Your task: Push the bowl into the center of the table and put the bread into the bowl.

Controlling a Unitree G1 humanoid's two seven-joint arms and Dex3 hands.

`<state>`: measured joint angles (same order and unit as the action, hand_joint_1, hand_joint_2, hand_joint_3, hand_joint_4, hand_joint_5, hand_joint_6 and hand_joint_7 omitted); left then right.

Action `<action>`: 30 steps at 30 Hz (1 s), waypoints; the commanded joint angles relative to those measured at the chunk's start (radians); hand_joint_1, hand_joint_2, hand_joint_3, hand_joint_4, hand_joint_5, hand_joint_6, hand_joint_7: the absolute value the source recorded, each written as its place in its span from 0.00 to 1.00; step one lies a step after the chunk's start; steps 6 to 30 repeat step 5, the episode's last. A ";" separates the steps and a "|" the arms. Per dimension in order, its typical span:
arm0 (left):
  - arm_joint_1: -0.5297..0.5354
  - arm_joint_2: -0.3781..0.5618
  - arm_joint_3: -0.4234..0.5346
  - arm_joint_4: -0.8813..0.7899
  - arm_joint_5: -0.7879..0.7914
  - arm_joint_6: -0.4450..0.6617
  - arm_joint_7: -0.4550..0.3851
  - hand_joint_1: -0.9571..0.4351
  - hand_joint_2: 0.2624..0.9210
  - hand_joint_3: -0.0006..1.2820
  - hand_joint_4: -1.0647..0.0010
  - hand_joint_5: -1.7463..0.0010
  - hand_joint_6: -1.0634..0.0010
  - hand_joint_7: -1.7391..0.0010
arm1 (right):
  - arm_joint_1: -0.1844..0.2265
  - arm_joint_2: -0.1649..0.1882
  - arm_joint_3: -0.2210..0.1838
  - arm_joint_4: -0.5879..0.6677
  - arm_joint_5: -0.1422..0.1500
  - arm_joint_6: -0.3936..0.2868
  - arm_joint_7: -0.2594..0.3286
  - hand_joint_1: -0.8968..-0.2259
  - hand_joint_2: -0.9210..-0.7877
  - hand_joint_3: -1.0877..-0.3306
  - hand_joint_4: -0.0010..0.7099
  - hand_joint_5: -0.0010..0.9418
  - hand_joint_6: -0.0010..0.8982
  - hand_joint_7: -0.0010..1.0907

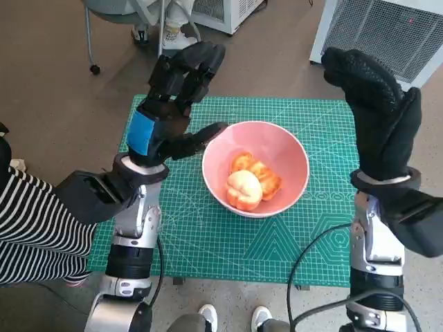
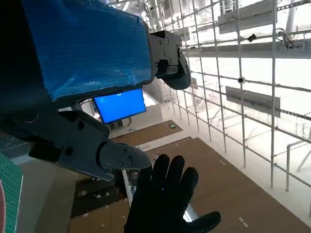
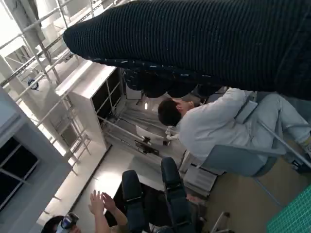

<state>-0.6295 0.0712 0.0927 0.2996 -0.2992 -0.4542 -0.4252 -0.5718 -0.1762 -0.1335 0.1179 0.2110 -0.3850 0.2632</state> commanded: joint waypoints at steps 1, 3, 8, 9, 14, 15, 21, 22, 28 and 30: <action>0.008 0.005 -0.003 -0.018 0.002 0.004 -0.004 0.61 0.91 0.22 0.77 0.96 1.00 0.57 | 0.027 0.007 0.001 0.000 0.004 0.012 -0.003 0.30 0.00 0.50 0.31 0.01 0.18 0.36; 0.009 0.006 -0.003 -0.016 0.002 0.003 -0.005 0.61 0.91 0.22 0.77 0.96 1.00 0.57 | 0.028 0.008 0.001 -0.001 0.004 0.013 -0.004 0.30 0.00 0.50 0.31 0.01 0.18 0.35; 0.009 0.007 -0.002 -0.015 0.002 0.003 -0.006 0.61 0.90 0.22 0.77 0.96 1.00 0.57 | 0.030 0.009 0.002 -0.003 0.004 0.014 -0.004 0.30 0.00 0.50 0.32 0.01 0.18 0.35; 0.009 0.007 -0.002 -0.015 0.002 0.003 -0.006 0.61 0.90 0.22 0.77 0.96 1.00 0.57 | 0.030 0.009 0.002 -0.003 0.004 0.014 -0.004 0.30 0.00 0.50 0.32 0.01 0.18 0.35; 0.009 0.007 -0.002 -0.015 0.002 0.003 -0.006 0.61 0.90 0.22 0.77 0.96 1.00 0.57 | 0.030 0.009 0.002 -0.003 0.004 0.014 -0.004 0.30 0.00 0.50 0.32 0.01 0.18 0.35; 0.009 0.007 -0.002 -0.015 0.002 0.003 -0.006 0.61 0.90 0.22 0.77 0.96 1.00 0.57 | 0.030 0.009 0.002 -0.003 0.004 0.014 -0.004 0.30 0.00 0.50 0.32 0.01 0.18 0.35; 0.009 0.007 -0.002 -0.015 0.002 0.003 -0.006 0.61 0.90 0.22 0.77 0.96 1.00 0.57 | 0.030 0.009 0.002 -0.003 0.004 0.014 -0.004 0.30 0.00 0.50 0.32 0.01 0.18 0.35; 0.009 0.007 -0.002 -0.015 0.002 0.003 -0.006 0.61 0.90 0.22 0.77 0.96 1.00 0.57 | 0.030 0.009 0.002 -0.003 0.004 0.014 -0.004 0.30 0.00 0.50 0.32 0.01 0.18 0.35; 0.009 0.007 -0.002 -0.015 0.002 0.003 -0.006 0.61 0.90 0.22 0.77 0.96 1.00 0.57 | 0.030 0.009 0.002 -0.003 0.004 0.014 -0.004 0.30 0.00 0.50 0.32 0.01 0.18 0.35; 0.009 0.007 -0.002 -0.015 0.002 0.003 -0.006 0.61 0.90 0.22 0.77 0.96 1.00 0.57 | 0.030 0.009 0.002 -0.003 0.004 0.014 -0.004 0.30 0.00 0.50 0.32 0.01 0.18 0.35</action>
